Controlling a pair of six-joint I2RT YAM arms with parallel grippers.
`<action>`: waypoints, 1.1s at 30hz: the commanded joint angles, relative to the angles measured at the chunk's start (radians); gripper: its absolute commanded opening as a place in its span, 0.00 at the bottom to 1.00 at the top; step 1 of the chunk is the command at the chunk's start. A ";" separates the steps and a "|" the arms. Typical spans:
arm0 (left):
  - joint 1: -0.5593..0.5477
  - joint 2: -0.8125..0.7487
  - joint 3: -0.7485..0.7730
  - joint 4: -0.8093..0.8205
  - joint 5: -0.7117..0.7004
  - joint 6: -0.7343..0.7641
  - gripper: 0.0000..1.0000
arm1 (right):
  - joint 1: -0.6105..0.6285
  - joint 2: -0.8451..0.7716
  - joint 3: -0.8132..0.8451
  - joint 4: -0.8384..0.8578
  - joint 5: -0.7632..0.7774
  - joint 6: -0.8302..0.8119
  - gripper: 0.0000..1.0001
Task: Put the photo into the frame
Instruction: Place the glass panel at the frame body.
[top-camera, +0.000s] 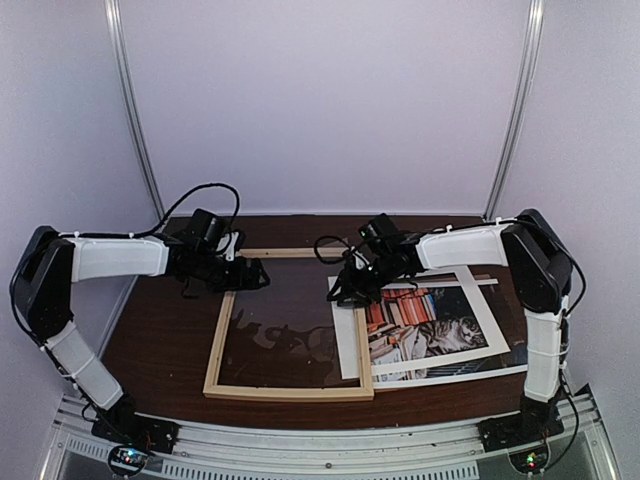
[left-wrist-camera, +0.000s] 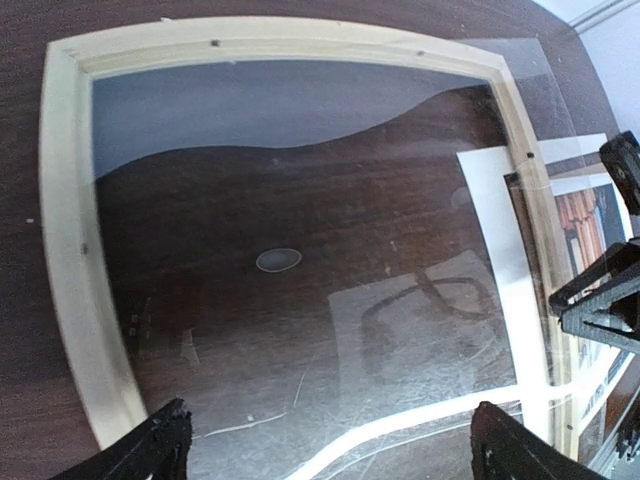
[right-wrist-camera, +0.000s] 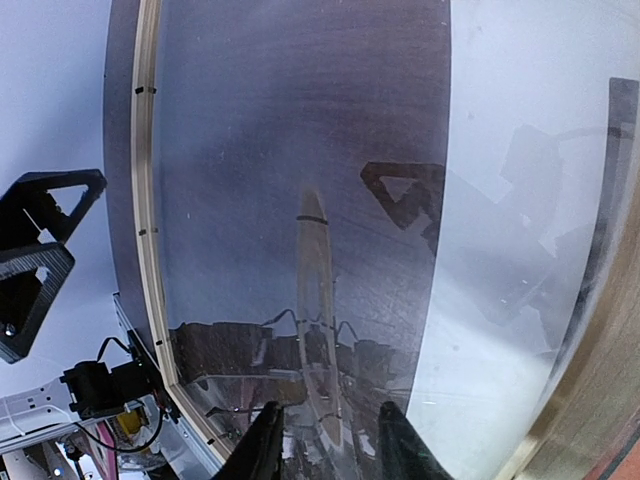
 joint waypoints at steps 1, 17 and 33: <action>-0.059 0.060 0.033 0.112 0.060 -0.055 0.98 | 0.007 0.024 0.037 -0.006 0.004 -0.019 0.33; -0.159 0.181 0.037 0.253 0.103 -0.147 0.98 | 0.006 0.043 0.047 -0.011 -0.009 -0.030 0.36; -0.164 0.213 0.025 0.224 0.065 -0.149 0.97 | 0.007 0.044 0.039 -0.004 -0.013 -0.027 0.37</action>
